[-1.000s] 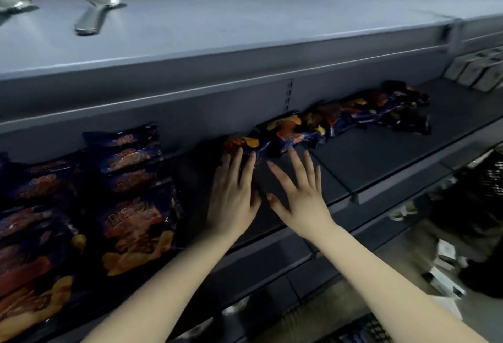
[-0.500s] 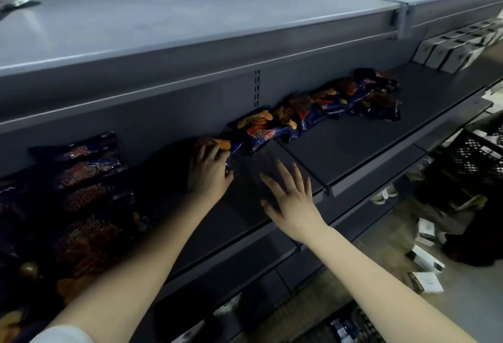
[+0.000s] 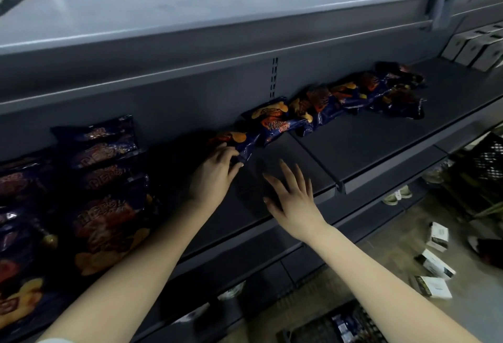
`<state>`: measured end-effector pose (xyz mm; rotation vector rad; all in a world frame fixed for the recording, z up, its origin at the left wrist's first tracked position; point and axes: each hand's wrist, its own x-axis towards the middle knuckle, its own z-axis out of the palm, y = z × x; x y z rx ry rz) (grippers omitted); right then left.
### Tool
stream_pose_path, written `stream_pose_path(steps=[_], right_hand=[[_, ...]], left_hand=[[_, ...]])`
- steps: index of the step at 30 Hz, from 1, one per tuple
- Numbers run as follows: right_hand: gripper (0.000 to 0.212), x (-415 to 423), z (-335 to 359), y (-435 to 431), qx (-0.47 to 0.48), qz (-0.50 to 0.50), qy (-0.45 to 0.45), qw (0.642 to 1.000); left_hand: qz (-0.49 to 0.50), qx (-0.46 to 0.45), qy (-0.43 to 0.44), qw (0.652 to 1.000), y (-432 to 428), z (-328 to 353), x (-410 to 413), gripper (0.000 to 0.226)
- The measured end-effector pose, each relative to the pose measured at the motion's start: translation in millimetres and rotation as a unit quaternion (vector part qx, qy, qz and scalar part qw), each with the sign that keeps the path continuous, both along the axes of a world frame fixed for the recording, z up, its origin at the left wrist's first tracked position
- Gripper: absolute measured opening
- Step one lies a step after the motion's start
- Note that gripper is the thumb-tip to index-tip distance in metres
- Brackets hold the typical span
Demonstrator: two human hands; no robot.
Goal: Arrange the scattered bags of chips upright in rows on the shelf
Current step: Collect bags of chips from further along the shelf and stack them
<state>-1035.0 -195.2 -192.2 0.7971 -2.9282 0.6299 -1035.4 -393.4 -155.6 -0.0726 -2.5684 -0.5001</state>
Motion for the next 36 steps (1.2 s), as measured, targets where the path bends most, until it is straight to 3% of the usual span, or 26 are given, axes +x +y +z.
stream_pose_path(steps=[6,10,13,18,20,23,26,29,36], right_hand=[[0.048,-7,16,-24,-0.185,0.006,-0.065,0.981],[0.047,-15,36,-39,-0.293,-0.005,-0.075,0.953],[0.052,-22,44,-48,-0.335,0.005,-0.109,0.936],[0.067,-18,53,-61,-0.466,0.048,-0.352,0.81],[0.054,-14,50,-66,-0.469,0.065,-0.365,0.801],[0.004,-3,45,-74,-0.509,0.038,-0.363,0.779],[0.03,2,39,-76,-0.534,0.01,-0.386,0.752],[0.031,8,39,-76,-0.56,0.008,-0.411,0.719],[0.032,16,39,-77,-0.586,-0.01,-0.387,0.712]], left_hand=[[0.01,0.121,0.103,0.987,-17,25,17,0.023],[0.059,0.213,0.079,0.972,-34,32,29,0.02],[0.013,0.344,0.045,0.938,-45,38,43,0.019],[-0.073,0.505,-0.054,0.858,-55,39,72,0.021],[-0.071,0.551,-0.048,0.83,-56,37,82,0.021],[-0.054,0.608,-0.023,0.792,-56,32,95,0.021],[-0.018,0.645,0.016,0.764,-55,30,105,0.02],[0.038,0.657,0.049,0.751,-54,31,112,0.02],[0.112,0.636,0.053,0.762,-46,29,116,0.025]])
